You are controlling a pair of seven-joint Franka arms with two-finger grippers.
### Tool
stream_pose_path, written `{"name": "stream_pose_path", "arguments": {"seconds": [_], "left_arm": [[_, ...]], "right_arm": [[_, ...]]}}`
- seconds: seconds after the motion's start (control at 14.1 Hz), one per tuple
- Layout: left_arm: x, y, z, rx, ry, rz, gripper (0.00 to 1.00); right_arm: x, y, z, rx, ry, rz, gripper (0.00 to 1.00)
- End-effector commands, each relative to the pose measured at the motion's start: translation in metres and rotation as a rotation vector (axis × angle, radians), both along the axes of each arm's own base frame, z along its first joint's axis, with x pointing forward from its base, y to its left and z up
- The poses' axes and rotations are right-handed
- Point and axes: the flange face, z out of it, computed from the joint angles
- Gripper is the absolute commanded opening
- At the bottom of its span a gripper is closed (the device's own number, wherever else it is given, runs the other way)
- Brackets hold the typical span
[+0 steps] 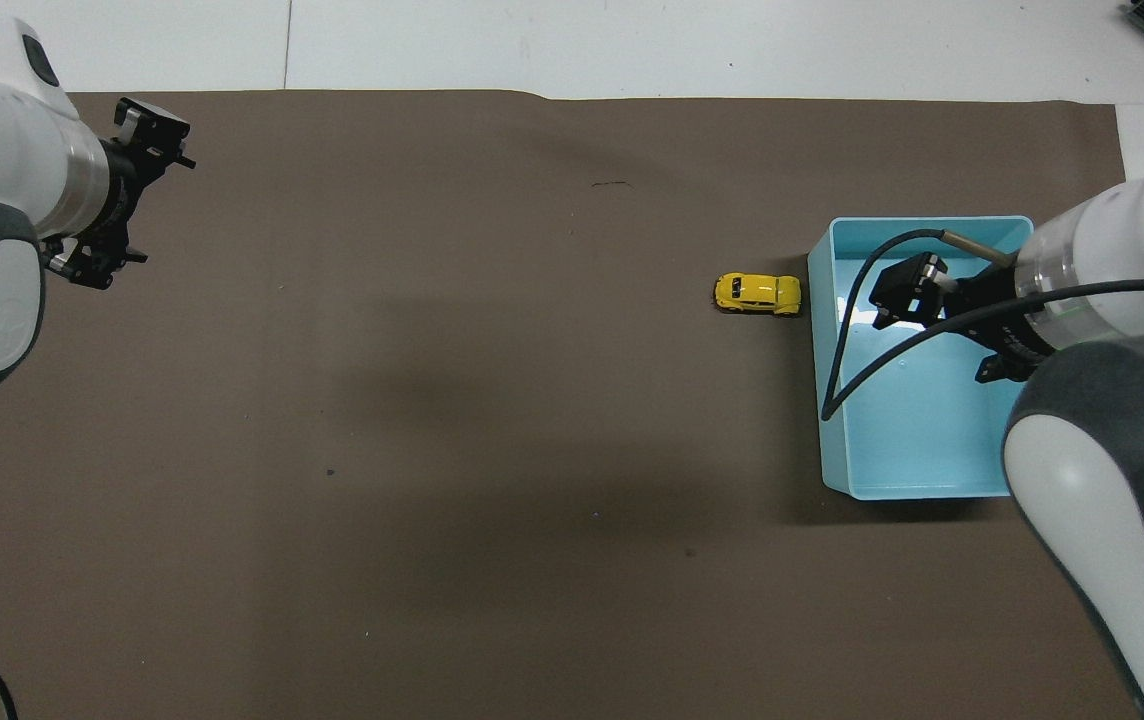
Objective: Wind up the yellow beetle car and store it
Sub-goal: 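Retract the left gripper while the right gripper reaches toward the car, then lower the right gripper onto the car while the left gripper rests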
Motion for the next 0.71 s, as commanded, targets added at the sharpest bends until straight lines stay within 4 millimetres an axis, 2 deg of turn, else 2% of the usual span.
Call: {"name": "stream_pose_path", "arguments": {"seconds": [0.0, 0.43, 0.64], "left_arm": [[-0.004, 0.004, 0.002, 0.032, 0.02, -0.085, 1.0], [-0.012, 0.013, -0.001, 0.093, 0.102, -0.33, 1.0], [-0.02, 0.016, -0.005, 0.114, 0.189, -0.426, 1.0]], "right_arm": [[0.008, 0.009, -0.019, 0.01, 0.007, -0.102, 1.0], [0.034, 0.046, -0.078, 0.003, 0.033, -0.328, 1.0], [0.047, 0.052, -0.099, 0.008, 0.013, -0.433, 1.0]]}}
